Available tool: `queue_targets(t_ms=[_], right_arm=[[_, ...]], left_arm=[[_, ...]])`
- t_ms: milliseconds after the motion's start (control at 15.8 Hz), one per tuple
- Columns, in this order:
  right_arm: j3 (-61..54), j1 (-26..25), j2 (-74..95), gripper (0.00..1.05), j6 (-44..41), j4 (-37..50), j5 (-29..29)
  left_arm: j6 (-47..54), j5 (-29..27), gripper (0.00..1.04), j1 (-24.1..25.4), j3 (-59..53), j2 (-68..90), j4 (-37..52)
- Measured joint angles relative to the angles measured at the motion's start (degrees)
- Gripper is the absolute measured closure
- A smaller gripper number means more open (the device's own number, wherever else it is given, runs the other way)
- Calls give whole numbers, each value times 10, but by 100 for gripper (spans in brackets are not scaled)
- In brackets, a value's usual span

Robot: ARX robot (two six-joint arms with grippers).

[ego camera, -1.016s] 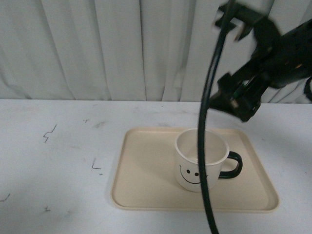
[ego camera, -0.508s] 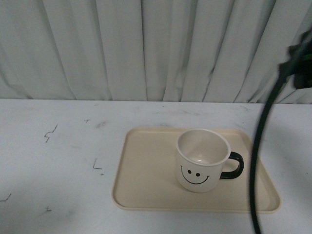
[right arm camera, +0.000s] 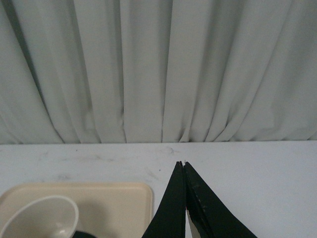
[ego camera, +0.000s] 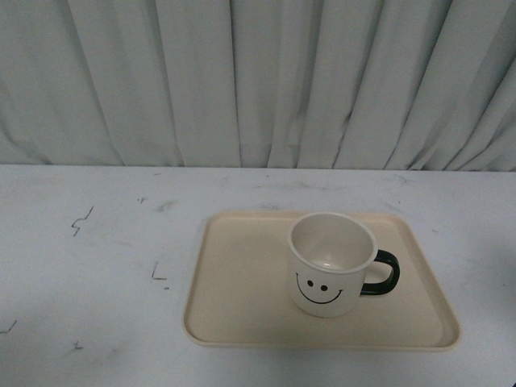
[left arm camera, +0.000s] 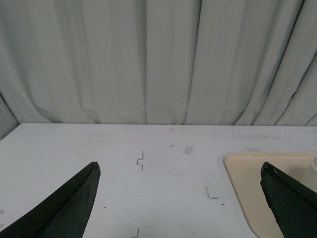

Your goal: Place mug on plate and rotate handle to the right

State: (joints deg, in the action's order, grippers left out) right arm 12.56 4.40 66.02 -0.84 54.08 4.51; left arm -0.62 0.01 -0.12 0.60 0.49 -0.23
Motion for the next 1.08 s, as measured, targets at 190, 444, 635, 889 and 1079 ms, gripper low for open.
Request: queue_targets(t_ms=[190, 444, 635, 889, 1079], right_arm=[[-49, -47, -71, 103, 0, -37, -38], [-106, -47, -137, 103, 0, -62, -43], [-113, -47, -236, 103, 0, -129, -44], [-119, -47, -358, 103, 0, -241, -44], [-119, -47, -428, 103, 0, -307, -44]], left_arm=[[0, 0, 7, 0, 0, 0, 0], [0, 0, 7, 0, 0, 0, 0], [0, 0, 7, 0, 0, 0, 0], [0, 0, 7, 0, 0, 0, 0], [0, 0, 7, 0, 0, 0, 0]])
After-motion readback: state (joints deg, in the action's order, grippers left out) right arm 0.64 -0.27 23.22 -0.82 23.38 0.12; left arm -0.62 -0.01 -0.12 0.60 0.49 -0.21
